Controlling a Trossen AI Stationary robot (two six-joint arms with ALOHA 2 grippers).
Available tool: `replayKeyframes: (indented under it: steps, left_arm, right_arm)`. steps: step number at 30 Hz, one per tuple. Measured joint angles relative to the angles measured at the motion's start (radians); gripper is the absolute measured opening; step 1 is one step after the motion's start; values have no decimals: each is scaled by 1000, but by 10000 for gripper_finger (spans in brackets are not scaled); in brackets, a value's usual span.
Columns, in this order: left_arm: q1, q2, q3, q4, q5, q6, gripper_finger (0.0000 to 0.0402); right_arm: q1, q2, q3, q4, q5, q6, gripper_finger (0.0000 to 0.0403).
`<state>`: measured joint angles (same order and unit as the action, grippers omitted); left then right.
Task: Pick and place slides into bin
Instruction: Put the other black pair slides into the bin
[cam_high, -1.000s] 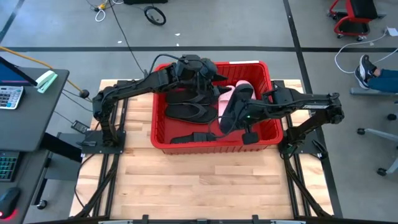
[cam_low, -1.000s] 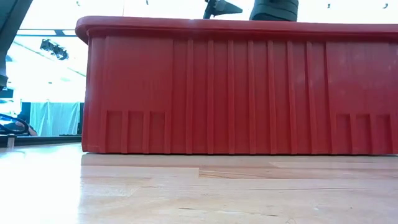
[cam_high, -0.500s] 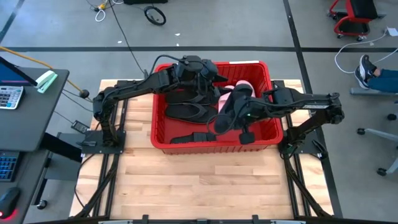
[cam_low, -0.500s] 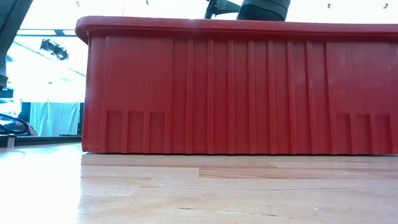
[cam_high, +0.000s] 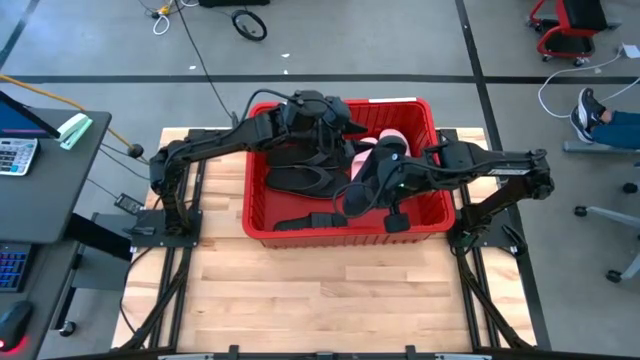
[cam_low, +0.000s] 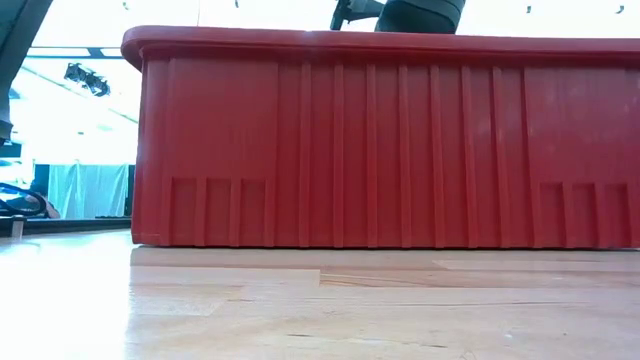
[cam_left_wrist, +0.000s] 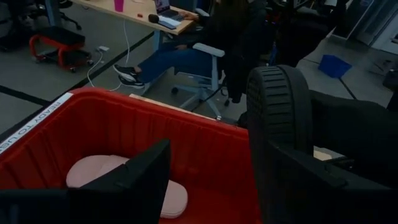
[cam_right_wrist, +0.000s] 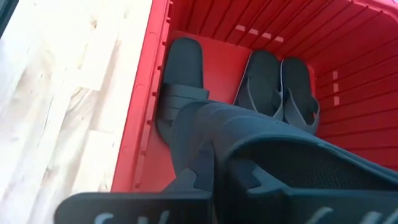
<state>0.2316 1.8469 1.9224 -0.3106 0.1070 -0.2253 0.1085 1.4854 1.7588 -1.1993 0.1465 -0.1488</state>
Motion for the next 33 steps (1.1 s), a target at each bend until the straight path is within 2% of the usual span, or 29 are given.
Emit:
replayKeyframes:
  steps: [11, 33]
  left_arm:
    - [-7, 0, 2, 17, -28, 32, 276]
    - [-32, -1, 3, -3, -42, 80, 291]
  right_arm:
    - [0, 1, 0, -1, -8, 70, 10]
    - [-1, 1, 0, 4, -10, 100, 9]
